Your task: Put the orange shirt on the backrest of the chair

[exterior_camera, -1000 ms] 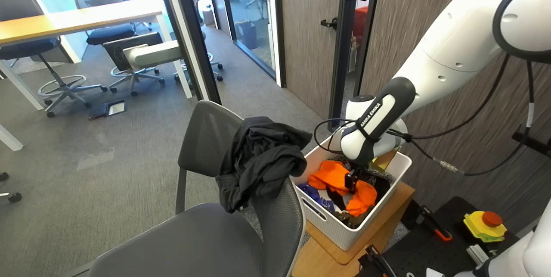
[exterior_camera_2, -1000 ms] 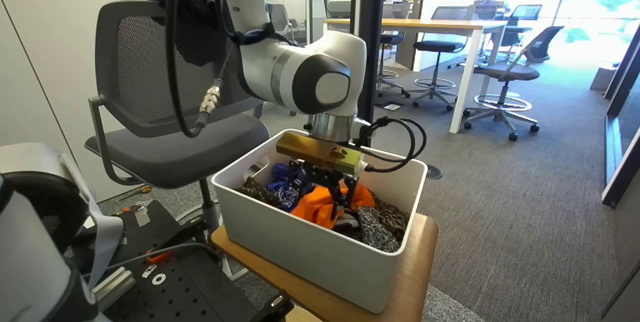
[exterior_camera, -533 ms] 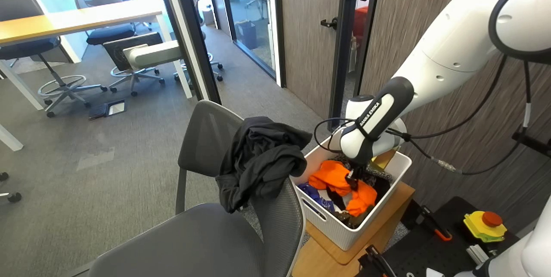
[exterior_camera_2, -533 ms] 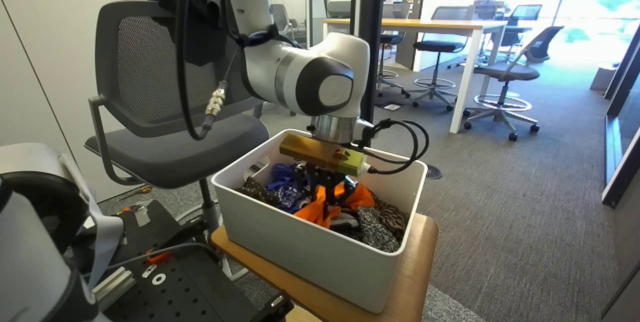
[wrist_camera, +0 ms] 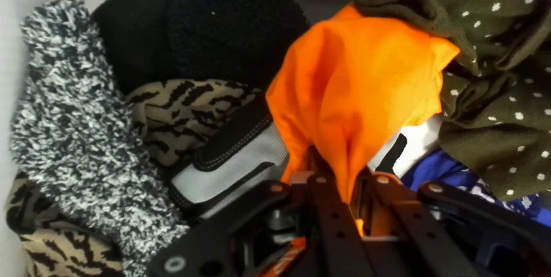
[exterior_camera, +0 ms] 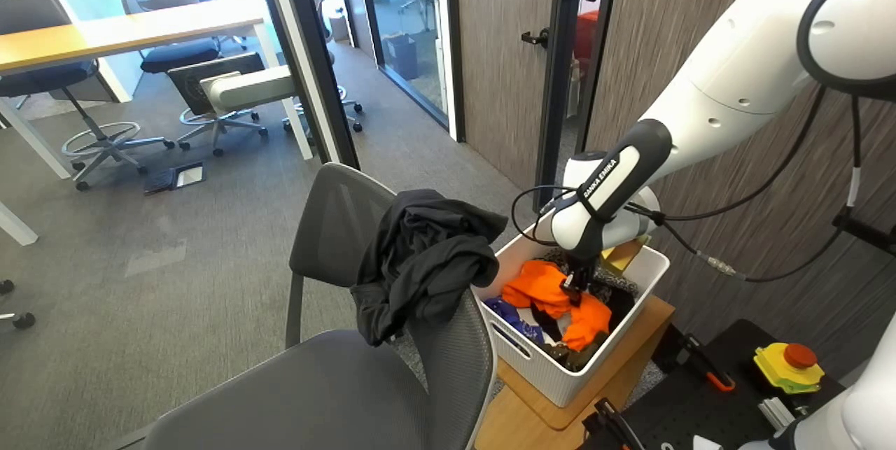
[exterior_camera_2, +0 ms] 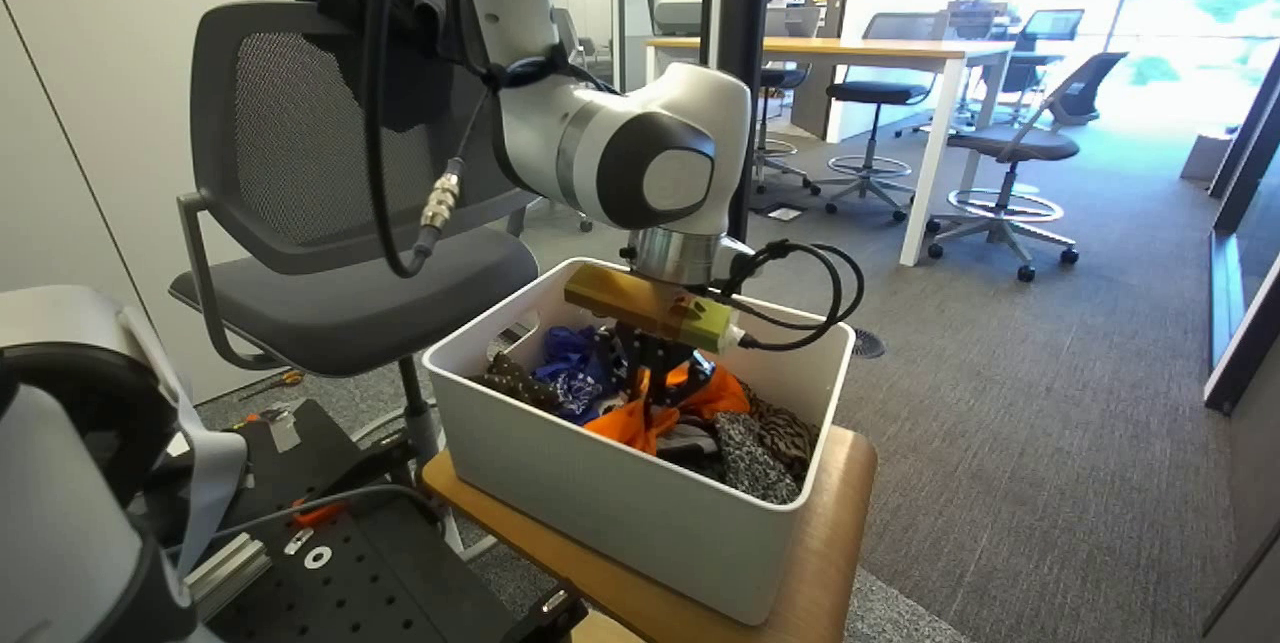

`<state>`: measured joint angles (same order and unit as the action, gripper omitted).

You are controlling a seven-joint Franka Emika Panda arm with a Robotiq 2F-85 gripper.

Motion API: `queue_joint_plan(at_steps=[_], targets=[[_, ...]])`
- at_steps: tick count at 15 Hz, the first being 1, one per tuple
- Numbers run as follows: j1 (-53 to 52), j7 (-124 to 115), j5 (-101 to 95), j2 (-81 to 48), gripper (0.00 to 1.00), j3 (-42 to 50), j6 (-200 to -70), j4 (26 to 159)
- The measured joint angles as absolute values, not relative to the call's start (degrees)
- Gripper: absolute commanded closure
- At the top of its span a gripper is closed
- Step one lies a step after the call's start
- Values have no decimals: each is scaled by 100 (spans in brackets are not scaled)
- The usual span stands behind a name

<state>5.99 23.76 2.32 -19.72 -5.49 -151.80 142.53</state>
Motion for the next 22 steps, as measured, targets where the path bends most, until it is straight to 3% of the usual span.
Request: queue_joint_plan(at_steps=[9,22], targets=[[555,2303,538,-723,85,-628,-13979,13789],[-704,484,259,1474,87,-1004,-12507,12656]])
